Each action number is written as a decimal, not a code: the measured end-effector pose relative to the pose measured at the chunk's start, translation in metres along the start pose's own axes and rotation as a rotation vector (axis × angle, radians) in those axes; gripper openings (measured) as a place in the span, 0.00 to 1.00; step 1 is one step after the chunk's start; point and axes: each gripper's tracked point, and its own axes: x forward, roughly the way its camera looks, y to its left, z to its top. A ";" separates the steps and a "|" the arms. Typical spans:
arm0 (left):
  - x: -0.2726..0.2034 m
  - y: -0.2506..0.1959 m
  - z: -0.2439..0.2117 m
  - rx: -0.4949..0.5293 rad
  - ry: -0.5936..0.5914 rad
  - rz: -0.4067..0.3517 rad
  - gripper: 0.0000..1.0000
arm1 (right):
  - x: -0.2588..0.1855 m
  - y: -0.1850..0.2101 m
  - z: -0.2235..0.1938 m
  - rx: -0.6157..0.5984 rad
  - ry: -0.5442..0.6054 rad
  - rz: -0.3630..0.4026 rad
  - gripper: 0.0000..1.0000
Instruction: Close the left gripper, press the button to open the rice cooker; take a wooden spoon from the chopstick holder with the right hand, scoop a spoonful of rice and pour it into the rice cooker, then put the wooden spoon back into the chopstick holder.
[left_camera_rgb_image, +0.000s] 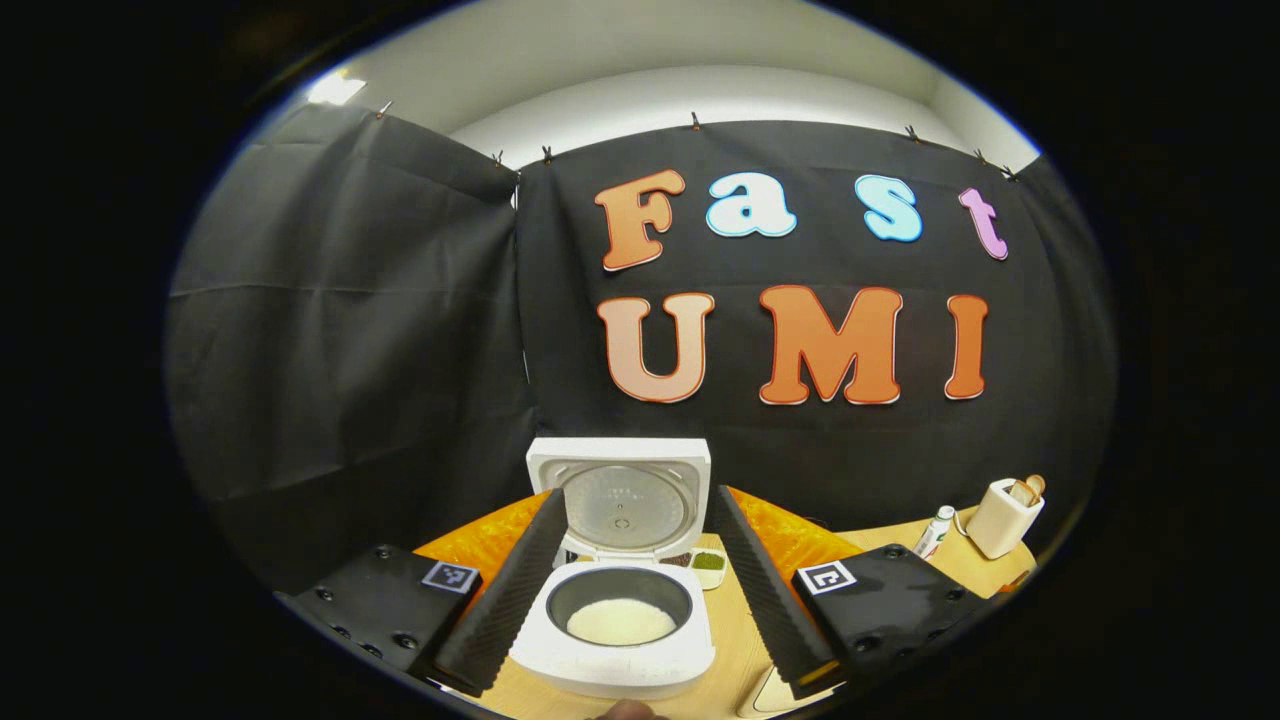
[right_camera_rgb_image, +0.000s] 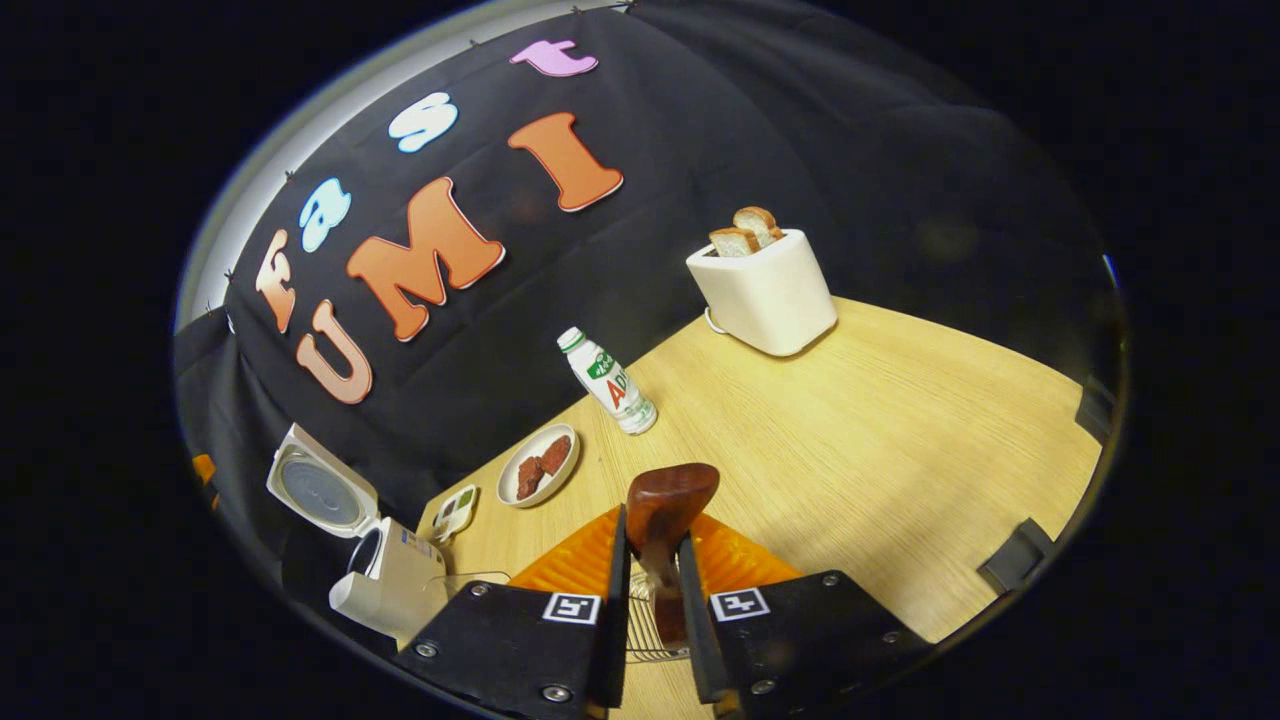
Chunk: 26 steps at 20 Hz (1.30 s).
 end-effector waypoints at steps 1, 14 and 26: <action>0.004 0.000 0.009 -0.008 -0.012 -0.009 1.00 | -0.004 0.000 0.000 -0.015 0.018 0.000 0.28; 0.127 0.019 0.078 -0.127 0.039 -0.086 1.00 | -0.116 0.022 0.156 -0.228 -0.270 -0.072 0.86; 0.265 0.023 -0.046 -0.052 0.456 -0.058 1.00 | -0.189 0.050 0.216 -0.346 -0.471 -0.102 0.88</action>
